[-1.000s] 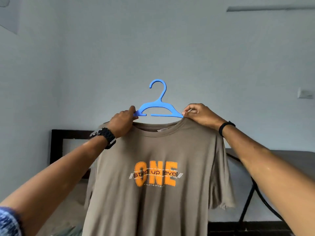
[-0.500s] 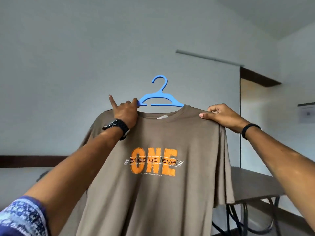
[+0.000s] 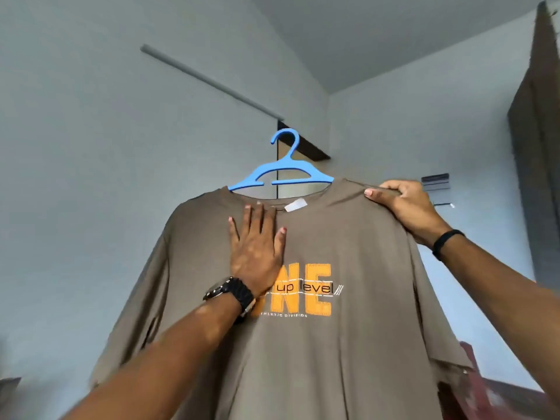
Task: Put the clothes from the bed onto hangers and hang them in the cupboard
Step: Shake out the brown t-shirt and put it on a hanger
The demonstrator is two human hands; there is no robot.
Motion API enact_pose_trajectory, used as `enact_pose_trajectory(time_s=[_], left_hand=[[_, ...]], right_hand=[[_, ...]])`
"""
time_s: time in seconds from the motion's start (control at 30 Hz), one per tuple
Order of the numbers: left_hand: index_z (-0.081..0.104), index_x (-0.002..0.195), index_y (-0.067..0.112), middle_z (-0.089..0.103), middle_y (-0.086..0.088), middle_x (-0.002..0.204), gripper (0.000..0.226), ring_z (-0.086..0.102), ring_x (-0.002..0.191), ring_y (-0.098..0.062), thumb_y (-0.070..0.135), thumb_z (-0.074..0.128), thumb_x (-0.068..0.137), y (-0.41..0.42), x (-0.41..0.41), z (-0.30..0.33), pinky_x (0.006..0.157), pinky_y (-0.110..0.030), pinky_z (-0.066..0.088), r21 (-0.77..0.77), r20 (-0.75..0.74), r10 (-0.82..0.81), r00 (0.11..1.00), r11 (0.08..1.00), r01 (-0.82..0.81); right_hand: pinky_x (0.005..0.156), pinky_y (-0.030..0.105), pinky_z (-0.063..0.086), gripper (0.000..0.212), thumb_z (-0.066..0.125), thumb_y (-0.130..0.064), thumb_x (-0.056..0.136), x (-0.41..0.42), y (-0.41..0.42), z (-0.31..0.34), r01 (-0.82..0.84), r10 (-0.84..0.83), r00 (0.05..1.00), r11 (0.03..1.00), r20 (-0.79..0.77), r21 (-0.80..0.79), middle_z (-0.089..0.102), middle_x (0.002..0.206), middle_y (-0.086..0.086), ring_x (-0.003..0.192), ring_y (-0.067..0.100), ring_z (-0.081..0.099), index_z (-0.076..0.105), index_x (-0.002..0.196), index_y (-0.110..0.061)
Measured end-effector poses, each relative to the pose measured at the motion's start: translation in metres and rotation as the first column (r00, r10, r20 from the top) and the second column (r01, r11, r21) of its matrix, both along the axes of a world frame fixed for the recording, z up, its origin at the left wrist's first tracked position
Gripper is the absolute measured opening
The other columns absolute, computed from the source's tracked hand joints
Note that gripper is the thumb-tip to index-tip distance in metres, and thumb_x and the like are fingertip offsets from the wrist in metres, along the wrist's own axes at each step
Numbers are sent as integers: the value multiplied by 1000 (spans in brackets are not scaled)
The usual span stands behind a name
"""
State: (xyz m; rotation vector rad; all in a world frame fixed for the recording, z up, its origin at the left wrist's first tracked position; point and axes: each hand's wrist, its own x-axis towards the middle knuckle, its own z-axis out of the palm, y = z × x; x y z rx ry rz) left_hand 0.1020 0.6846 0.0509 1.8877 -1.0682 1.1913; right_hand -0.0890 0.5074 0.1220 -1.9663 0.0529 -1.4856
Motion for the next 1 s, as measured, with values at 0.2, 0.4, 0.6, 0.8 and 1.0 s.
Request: enact_pose_trajectory(time_s=[0.2,0.4,0.6,0.8,1.0], left_hand=[[51,126,23,49,-2,130,32,39,129,-24,32,32,101,-143,36,-10,115,-54,9,196,109,-33,993,980,11],[71,94,17,65,-5,85,27,64,84,-31,22,44,89,-235,47,68,94,-50,40,147,136,-238,962,965,218],[67,88,8,63,-14,91,14,62,80,-34,12,55,81,-321,-8,240,77,-43,48,118,268,-383,884,924,364],[60,104,6,69,-17,96,18,65,88,-35,10,45,95,-386,-116,381,73,-37,45,132,85,-660,746,750,648],[59,101,14,64,-10,108,14,59,102,-31,15,47,93,-460,-241,420,87,-38,42,70,-21,-725,688,686,725]], right_hand=[[55,23,40,34,70,-20,85,7,-142,-6,41,-32,996,994,-83,105,55,77,14,68,21,49,59,86,12],[57,21,45,27,70,-17,85,-5,-213,65,137,-109,981,976,-161,172,60,72,12,62,15,55,63,81,8],[52,16,40,21,71,-16,84,-85,-247,222,316,-302,947,935,-110,162,56,64,4,53,5,50,64,79,4],[51,17,39,27,72,-19,83,-208,-247,345,518,-515,855,847,-56,119,53,56,-5,51,4,48,58,62,-11],[63,26,43,25,73,-22,82,-325,-267,377,639,-640,768,766,-14,66,59,73,10,66,16,54,64,77,1]])
